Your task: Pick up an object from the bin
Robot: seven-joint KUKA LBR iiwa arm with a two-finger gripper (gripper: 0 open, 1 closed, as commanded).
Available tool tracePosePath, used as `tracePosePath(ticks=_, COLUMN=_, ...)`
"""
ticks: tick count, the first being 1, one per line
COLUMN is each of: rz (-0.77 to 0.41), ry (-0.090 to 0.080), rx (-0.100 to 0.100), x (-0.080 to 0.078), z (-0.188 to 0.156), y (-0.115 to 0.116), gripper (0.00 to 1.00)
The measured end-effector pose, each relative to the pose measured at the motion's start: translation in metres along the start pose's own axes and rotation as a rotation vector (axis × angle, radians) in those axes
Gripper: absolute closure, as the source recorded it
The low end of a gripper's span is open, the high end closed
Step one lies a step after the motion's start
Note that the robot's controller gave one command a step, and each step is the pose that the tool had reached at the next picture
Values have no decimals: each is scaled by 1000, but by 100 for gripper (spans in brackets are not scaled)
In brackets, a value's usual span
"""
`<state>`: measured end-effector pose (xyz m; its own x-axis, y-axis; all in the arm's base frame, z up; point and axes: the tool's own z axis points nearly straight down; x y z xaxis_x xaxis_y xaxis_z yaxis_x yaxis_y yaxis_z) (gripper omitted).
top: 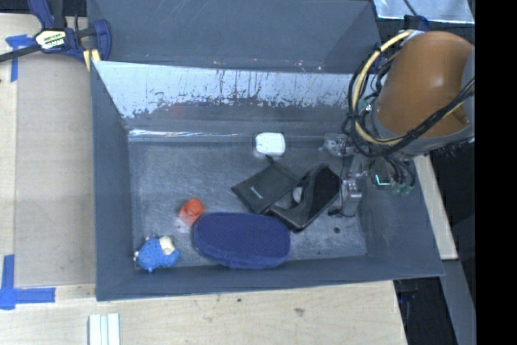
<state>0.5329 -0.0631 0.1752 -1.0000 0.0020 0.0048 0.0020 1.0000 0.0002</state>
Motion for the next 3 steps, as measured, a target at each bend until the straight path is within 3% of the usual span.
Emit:
tracePosePath(ticks=1, rz=-107, ry=-8, rx=-1, x=19, z=107, y=79, gripper=0)
tracePosePath(ticks=2, rz=-401, ry=-7, rx=3, x=47, z=75, y=52, gripper=0)
tracePosePath(ticks=3, rz=-715, ry=-10, rx=4, x=49, z=72, y=46, gripper=0)
